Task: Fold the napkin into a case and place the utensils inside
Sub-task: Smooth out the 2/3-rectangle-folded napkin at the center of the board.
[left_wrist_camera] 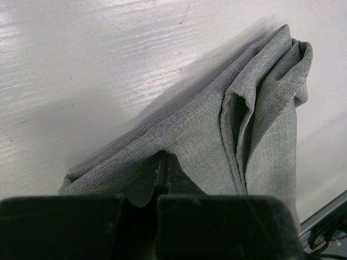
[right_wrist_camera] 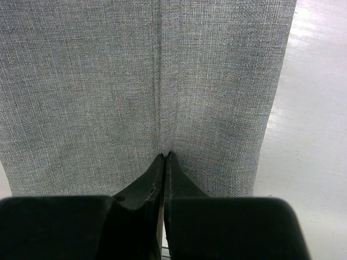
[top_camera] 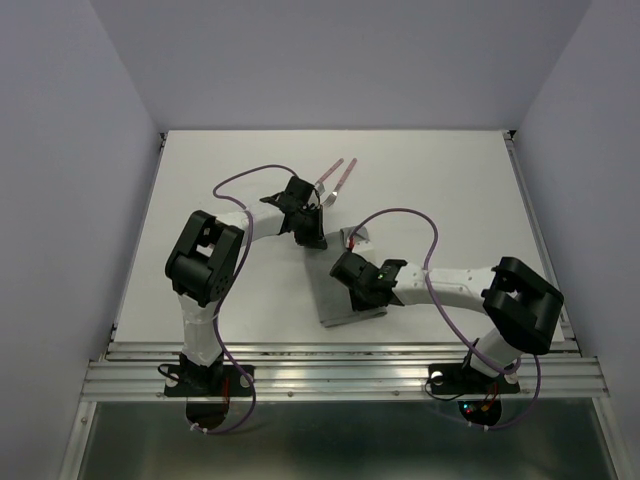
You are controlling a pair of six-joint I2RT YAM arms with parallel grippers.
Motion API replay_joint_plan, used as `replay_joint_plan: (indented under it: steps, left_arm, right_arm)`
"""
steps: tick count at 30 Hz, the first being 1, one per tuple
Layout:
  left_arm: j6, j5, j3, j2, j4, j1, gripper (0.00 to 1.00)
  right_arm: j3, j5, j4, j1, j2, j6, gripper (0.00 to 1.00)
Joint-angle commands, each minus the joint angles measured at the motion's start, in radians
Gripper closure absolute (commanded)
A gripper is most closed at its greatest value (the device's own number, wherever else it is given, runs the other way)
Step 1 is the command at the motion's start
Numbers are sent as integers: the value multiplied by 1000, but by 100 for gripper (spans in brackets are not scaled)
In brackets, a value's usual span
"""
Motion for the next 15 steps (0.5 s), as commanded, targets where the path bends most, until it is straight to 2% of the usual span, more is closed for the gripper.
replay_joint_plan:
  steps: [1, 15]
  left_arm:
    - [25, -19, 4, 15, -13, -1, 100]
    - [22, 4, -12, 37, 14, -1, 100]
  right_arm:
    - [25, 23, -12, 28, -4, 12, 99]
    - [-3, 29, -11, 39, 4, 53, 99]
